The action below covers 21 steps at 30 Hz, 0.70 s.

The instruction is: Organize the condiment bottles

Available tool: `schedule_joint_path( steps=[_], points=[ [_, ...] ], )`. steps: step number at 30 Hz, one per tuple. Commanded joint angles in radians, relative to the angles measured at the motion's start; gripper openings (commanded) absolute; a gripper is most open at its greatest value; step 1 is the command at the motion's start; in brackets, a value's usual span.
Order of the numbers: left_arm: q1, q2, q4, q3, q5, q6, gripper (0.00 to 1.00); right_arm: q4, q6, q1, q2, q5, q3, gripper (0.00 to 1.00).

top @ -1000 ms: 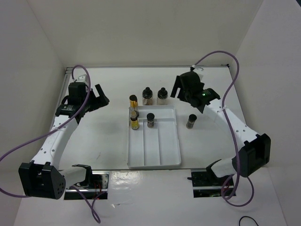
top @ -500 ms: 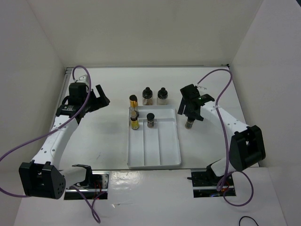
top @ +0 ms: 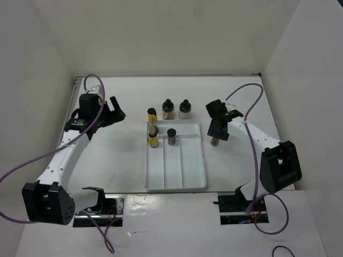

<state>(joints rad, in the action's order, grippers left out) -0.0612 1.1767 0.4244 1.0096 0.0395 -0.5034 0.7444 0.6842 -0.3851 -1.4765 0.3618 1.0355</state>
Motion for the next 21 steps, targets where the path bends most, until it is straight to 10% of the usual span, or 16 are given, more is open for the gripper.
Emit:
schedule_joint_path(
  steps=[1, 13, 21],
  points=[
    [0.006, 0.001, -0.035, 0.0, 0.008, 0.019, 1.0, -0.013, 0.006, 0.006, -0.007, 0.019, 0.007, 0.15],
    [0.006, 0.02, -0.044, 0.0, 0.008, 0.019, 1.0, 0.058, -0.083, -0.061, 0.203, -0.199, 0.224, 0.0],
    [0.006, 0.029, -0.044, -0.009, 0.008, 0.019, 1.0, -0.002, -0.011, -0.365, 0.07, -0.178, 0.239, 0.0]
  ],
)
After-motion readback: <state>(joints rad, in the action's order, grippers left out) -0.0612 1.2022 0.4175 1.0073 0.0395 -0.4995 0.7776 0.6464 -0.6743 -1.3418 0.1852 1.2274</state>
